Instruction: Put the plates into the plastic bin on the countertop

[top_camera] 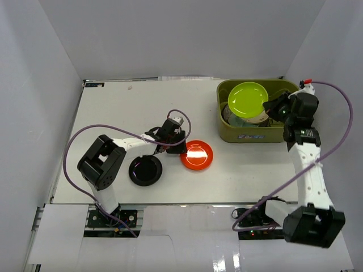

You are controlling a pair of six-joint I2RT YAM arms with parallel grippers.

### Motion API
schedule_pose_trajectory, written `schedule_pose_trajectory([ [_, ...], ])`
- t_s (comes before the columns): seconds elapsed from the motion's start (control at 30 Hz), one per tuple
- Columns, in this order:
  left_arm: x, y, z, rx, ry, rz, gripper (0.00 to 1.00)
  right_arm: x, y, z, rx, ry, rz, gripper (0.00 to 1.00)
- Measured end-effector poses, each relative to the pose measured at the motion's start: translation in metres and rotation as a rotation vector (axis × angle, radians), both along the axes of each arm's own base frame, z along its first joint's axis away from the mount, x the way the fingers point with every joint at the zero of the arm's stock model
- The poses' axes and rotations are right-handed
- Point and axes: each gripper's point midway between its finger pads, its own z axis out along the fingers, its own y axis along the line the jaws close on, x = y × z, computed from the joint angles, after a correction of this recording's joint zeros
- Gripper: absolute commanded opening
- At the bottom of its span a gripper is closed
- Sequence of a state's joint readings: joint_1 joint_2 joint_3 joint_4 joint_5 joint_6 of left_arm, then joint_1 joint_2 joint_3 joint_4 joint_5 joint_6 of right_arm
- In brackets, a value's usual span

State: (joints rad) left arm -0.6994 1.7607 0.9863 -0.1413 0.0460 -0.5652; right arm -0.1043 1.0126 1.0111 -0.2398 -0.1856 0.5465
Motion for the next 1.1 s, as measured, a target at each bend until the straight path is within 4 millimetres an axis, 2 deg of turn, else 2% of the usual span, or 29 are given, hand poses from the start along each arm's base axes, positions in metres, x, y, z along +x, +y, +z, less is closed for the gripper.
schedule_pose_trajectory([
  [0.03,0.0,0.0,0.0,0.0,0.001,0.001,0.49,0.015,-0.01,-0.011,-0.028,0.033,-0.039,0.08],
  [0.07,0.001,0.001,-0.001,0.001,0.002,0.001,0.43,0.025,-0.019,-0.023,-0.05,0.064,-0.071,0.08],
  [0.13,0.001,0.001,-0.002,0.003,0.005,0.0,0.36,0.039,-0.036,-0.051,-0.092,0.141,-0.133,0.08],
  [0.17,0.001,0.001,-0.004,0.004,0.006,0.0,0.34,0.043,-0.042,-0.064,-0.107,0.177,-0.157,0.08],
  [0.2,0.002,0.001,-0.004,0.005,0.004,0.0,0.24,0.047,-0.048,-0.078,-0.122,0.214,-0.178,0.08],
  [0.27,0.003,0.001,-0.004,0.001,0.0,0.004,0.16,0.053,-0.058,-0.099,-0.149,0.27,-0.21,0.08],
  [0.3,0.004,0.0,-0.004,-0.002,-0.002,0.005,0.03,0.055,-0.062,-0.109,-0.159,0.293,-0.224,0.08],
  [0.33,0.005,-0.001,-0.003,-0.009,-0.004,0.005,0.0,0.057,-0.065,-0.117,-0.168,0.315,-0.236,0.1],
  [0.43,0.009,-0.008,0.006,-0.054,-0.022,0.006,0.0,0.059,-0.071,-0.134,-0.181,0.358,-0.262,0.31],
  [0.47,0.01,-0.009,0.01,-0.065,-0.031,0.007,0.0,0.06,-0.072,-0.135,-0.18,0.36,-0.266,0.47],
  [0.53,0.011,-0.009,0.018,-0.078,-0.049,0.009,0.0,0.061,-0.072,-0.133,-0.183,0.353,-0.266,0.6],
  [0.57,0.009,-0.008,0.022,-0.078,-0.056,0.011,0.0,0.062,-0.072,-0.131,-0.18,0.341,-0.265,0.71],
  [0.67,0.004,0.001,0.033,-0.072,-0.072,0.018,0.0,0.063,-0.067,-0.12,-0.17,0.305,-0.239,0.77],
  [0.77,-0.002,0.007,0.053,-0.091,-0.1,0.02,0.0,0.053,-0.049,-0.094,-0.141,0.225,-0.163,0.82],
  [0.83,-0.005,0.009,0.074,-0.12,-0.133,0.018,0.0,0.039,-0.027,-0.072,-0.132,0.148,-0.085,0.9],
  [0.87,-0.006,0.009,0.086,-0.139,-0.152,0.016,0.0,0.03,-0.008,-0.058,-0.131,0.096,-0.018,0.98],
  [0.9,-0.006,0.009,0.096,-0.159,-0.171,0.013,0.0,0.021,0.011,-0.048,-0.131,0.055,0.046,1.0],
  [0.97,-0.009,0.008,0.118,-0.202,-0.207,0.002,0.0,-0.007,0.065,-0.026,-0.133,-0.041,0.247,0.92],
  [1.03,-0.013,0.007,0.135,-0.239,-0.23,-0.013,0.0,-0.037,0.113,-0.014,-0.123,-0.111,0.455,0.9],
  [1.1,-0.016,0.005,0.147,-0.265,-0.242,-0.029,0.0,-0.058,0.137,-0.016,-0.117,-0.129,0.583,0.9],
])
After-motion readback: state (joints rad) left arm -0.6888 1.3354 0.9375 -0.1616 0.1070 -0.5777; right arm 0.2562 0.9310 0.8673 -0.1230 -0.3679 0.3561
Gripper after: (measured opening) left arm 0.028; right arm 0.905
